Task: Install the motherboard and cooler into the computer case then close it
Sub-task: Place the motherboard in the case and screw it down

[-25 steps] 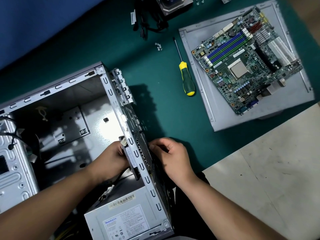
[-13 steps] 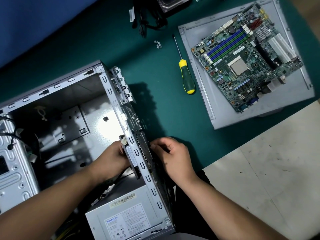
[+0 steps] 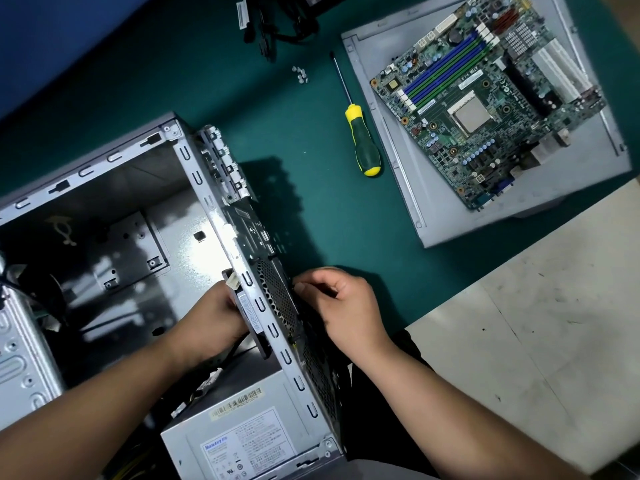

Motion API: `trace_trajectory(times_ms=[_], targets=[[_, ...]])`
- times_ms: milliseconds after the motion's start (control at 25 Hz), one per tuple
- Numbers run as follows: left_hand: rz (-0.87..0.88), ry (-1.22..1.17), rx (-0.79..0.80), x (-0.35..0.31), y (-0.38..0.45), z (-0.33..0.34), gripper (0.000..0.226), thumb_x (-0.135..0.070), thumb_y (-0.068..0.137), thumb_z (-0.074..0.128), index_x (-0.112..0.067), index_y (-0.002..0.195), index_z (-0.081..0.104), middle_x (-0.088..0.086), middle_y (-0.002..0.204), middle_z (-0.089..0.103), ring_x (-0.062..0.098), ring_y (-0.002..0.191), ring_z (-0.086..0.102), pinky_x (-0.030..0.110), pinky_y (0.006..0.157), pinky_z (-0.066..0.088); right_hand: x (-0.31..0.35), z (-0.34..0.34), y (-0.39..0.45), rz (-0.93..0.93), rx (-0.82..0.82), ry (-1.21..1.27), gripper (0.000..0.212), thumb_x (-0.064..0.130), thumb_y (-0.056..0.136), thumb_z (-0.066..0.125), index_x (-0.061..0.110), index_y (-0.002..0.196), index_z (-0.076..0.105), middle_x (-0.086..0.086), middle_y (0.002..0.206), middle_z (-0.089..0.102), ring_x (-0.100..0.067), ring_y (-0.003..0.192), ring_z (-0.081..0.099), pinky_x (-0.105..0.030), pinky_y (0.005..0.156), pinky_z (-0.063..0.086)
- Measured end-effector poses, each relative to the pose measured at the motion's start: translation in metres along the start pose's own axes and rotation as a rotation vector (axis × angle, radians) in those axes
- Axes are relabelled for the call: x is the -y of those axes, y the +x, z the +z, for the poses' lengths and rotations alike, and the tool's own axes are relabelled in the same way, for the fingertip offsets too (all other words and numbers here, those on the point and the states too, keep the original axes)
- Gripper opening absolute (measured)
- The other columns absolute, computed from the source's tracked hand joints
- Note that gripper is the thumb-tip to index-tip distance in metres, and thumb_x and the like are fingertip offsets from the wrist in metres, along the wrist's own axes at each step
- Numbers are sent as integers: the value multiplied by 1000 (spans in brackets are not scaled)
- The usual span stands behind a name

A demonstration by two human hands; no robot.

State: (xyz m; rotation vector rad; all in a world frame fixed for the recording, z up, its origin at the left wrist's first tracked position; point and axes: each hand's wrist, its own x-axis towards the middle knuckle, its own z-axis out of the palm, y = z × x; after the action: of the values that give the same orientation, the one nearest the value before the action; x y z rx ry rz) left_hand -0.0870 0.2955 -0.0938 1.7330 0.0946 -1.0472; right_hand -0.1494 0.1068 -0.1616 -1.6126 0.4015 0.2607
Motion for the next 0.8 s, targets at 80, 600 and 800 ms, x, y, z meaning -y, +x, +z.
trace_trajectory(times_ms=[80,600,800], targets=[[0,-12,4,-1,0,0,52,28,83,60,-19,73,78,1,74,77,10,70,74,19,63,56,2,3,-1,-5,5,3,11,25,90,75,34,93,77,19,92,75,-4,91,71,-9,78,48],[27,-28,15,0,-1,0,52,22,83,66,-28,80,81,7,81,78,16,75,75,22,66,58,11,3,-3,-3,2,-16,6,21,89,76,26,90,81,18,90,75,-3,89,71,-8,77,47],[28,-19,12,-5,-2,1,58,21,85,64,-35,79,81,-2,80,78,7,76,74,16,69,55,13,-1,-1,65,59,36,8,22,91,75,26,94,81,16,93,76,-3,92,71,-11,79,48]])
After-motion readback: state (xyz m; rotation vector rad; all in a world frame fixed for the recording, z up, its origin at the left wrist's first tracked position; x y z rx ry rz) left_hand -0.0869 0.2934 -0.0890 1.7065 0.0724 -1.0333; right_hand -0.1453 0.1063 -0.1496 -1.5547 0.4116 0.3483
